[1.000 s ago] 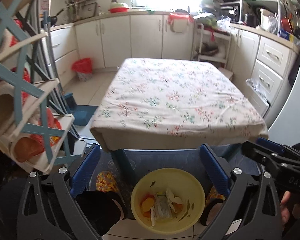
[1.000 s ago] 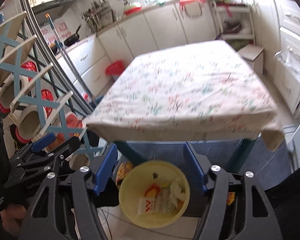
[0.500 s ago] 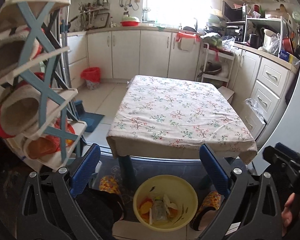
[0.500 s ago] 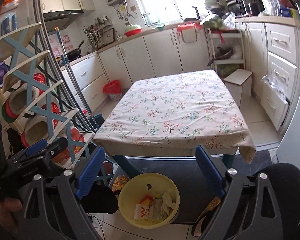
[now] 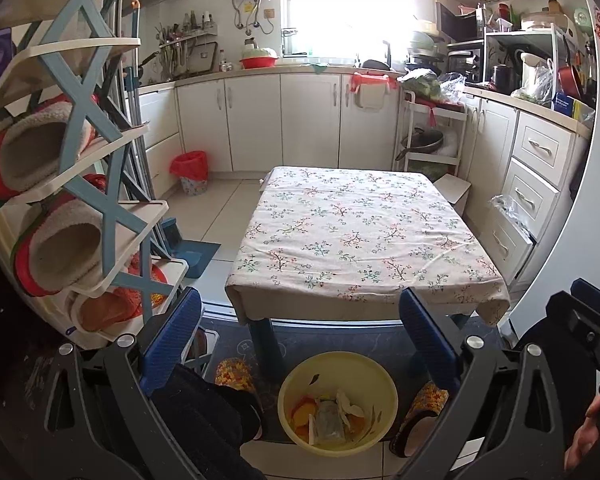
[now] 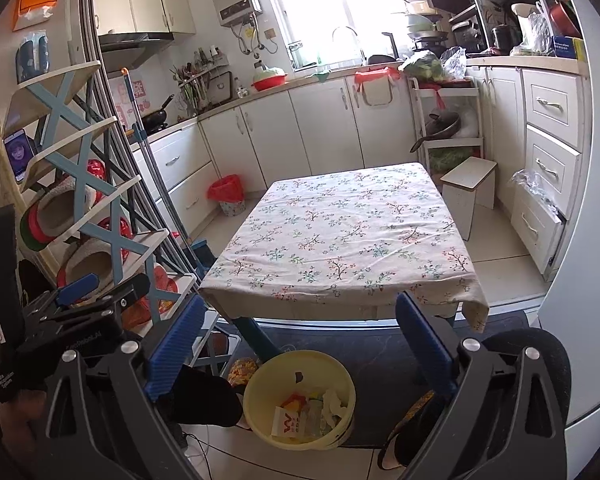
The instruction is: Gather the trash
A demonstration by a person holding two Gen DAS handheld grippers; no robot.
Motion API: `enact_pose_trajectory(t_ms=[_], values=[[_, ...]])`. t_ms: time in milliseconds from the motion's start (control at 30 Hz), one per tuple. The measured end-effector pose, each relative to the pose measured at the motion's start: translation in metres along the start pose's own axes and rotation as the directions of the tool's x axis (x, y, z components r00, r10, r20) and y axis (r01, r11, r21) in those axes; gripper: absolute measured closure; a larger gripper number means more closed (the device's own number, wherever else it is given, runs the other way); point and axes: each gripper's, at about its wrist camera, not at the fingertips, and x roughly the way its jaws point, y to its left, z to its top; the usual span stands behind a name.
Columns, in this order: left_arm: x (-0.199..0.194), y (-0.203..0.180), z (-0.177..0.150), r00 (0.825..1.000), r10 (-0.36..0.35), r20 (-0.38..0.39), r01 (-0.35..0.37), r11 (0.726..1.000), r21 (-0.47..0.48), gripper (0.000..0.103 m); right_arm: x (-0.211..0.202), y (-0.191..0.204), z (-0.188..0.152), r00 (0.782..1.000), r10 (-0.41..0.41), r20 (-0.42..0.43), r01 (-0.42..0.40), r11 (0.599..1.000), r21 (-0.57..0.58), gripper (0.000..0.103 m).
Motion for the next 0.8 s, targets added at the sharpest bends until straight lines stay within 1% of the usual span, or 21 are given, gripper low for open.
enact_pose_trajectory(t_ms=[233, 567, 800], values=[[-0.01, -0.004, 0.002, 1.0, 0.008, 0.013, -0.009, 1.0, 0.022, 0.008, -0.01, 0.004, 0.002, 1.0, -0.013, 0.009, 0.013, 1.0, -0.011, 0.01], [-0.022, -0.002, 0.006, 0.999, 0.006, 0.032, -0.007, 1.0, 0.012, 0.008, -0.019, 0.005, 0.002, 1.0, -0.021, 0.021, 0.022, 0.999, -0.024, 0.009], [-0.027, -0.004, 0.008, 1.0, 0.01, 0.029, -0.011, 1.0, 0.019, 0.008, -0.022, 0.006, 0.003, 0.999, -0.029, 0.022, 0.03, 0.999, -0.034, 0.008]])
